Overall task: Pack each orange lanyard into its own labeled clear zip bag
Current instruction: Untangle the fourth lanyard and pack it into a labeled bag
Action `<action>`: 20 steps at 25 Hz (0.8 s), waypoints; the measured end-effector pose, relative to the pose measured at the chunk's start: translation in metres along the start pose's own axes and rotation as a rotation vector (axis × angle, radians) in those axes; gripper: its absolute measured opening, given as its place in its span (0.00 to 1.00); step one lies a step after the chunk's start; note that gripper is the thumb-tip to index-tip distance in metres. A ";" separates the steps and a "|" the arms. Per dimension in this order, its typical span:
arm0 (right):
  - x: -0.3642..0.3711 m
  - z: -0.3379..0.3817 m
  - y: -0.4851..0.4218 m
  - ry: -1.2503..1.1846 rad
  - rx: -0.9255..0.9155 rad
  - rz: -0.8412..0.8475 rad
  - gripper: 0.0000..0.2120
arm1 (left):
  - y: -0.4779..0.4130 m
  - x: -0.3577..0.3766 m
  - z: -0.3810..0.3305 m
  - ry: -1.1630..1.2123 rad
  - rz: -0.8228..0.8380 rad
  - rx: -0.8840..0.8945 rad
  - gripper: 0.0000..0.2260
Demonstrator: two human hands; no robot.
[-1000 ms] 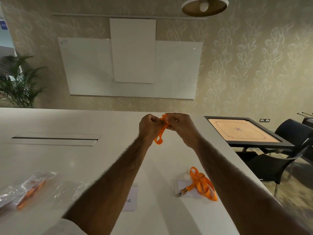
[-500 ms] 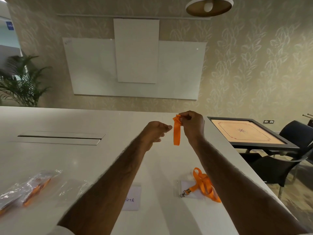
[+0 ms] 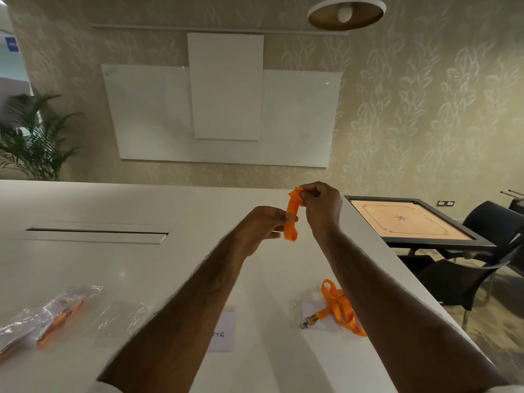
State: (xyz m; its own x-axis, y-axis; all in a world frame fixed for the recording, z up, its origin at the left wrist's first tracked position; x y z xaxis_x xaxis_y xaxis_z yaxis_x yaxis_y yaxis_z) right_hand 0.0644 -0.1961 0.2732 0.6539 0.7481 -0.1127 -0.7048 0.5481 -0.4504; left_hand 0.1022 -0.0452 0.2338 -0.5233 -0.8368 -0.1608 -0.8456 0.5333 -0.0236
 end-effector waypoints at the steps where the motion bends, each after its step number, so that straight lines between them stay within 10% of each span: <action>1: -0.004 -0.002 0.000 0.019 0.000 -0.030 0.08 | 0.001 -0.002 -0.002 -0.004 0.001 0.036 0.10; 13: 0.028 0.002 0.026 -0.069 -0.040 0.322 0.06 | 0.003 -0.031 -0.001 -0.046 -0.450 0.110 0.13; 20: 0.050 -0.028 0.050 0.009 -0.036 0.350 0.05 | 0.016 -0.043 0.026 -0.060 -0.304 -0.023 0.12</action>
State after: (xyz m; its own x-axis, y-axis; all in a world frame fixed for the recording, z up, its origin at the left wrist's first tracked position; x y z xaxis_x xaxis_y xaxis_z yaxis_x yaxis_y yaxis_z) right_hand 0.0695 -0.1416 0.2203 0.3773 0.8847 -0.2737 -0.8764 0.2455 -0.4144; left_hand 0.1141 0.0020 0.2150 -0.2397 -0.9483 -0.2079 -0.9649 0.2564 -0.0572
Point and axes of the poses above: each hand's wrist, its own y-axis away from the middle knuckle, its own x-axis out of the palm, z = x × y, the point moved 6 cm from there along -y, towards the middle knuckle, and after that the axes turned 5 degrees about z, right-handed, at the moved point
